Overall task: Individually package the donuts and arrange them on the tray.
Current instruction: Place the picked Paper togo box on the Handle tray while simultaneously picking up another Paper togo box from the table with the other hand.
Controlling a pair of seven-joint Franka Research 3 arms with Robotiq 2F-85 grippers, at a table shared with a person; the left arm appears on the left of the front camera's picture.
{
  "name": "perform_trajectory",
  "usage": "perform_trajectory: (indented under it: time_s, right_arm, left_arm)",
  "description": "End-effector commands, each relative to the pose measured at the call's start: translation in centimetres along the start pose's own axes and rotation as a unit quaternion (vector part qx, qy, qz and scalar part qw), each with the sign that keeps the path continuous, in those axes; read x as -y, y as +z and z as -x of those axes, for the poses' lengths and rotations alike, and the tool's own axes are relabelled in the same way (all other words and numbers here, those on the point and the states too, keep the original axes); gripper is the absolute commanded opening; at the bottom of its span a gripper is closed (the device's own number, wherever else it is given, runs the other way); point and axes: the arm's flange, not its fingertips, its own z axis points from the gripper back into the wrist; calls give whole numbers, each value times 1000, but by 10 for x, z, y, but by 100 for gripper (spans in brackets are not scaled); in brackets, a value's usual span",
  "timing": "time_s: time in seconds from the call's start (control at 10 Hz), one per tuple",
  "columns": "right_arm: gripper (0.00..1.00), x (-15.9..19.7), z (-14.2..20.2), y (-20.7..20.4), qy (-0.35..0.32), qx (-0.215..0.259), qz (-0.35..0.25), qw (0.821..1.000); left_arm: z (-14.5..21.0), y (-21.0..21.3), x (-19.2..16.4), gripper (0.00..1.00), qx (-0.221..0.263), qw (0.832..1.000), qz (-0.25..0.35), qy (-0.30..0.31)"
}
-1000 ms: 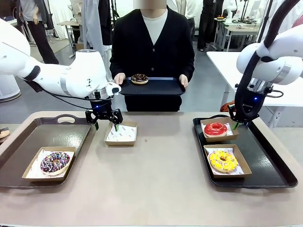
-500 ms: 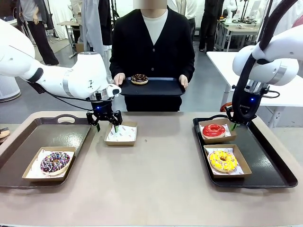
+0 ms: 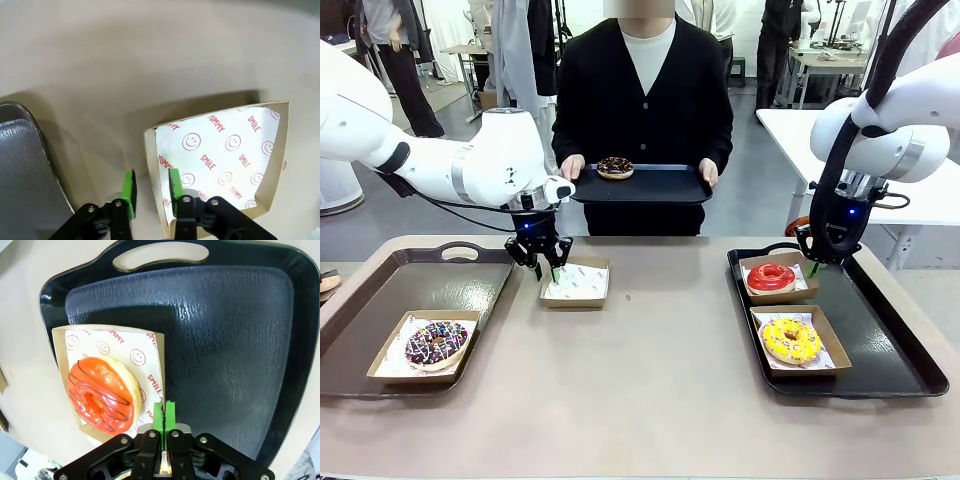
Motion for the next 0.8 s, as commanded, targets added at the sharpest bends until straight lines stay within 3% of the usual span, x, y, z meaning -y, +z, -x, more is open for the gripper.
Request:
perform_trajectory:
  time_s: [0.0,0.1,0.2,0.3,0.5,0.6,0.7]
  right_arm:
    - [0,-4,-3,1,-3,-6,-4,1000]
    - [46,-4,-3,1,-5,-8,-6,1000]
    - [61,-4,-3,2,-3,-8,-7,1000]
    - [100,-4,-3,2,-4,-10,-9,1000]
    - [100,-4,-3,2,-4,-11,-9,1000]
    - [85,-4,-3,2,-3,-12,-10,1000]
    - [95,-4,-3,2,-4,-13,-10,1000]
  left_arm:
    - [0,6,0,0,-1,1000,5,14]
    - [0,5,0,0,-1,1000,5,14]
    - [0,6,0,0,-1,1000,6,14]
    - [1,6,-1,0,-1,1000,7,13]
    - [1,6,-2,0,-2,1000,6,13]
    - [0,6,-2,0,-2,1000,8,14]
    - [0,6,-2,0,-3,1000,9,14]
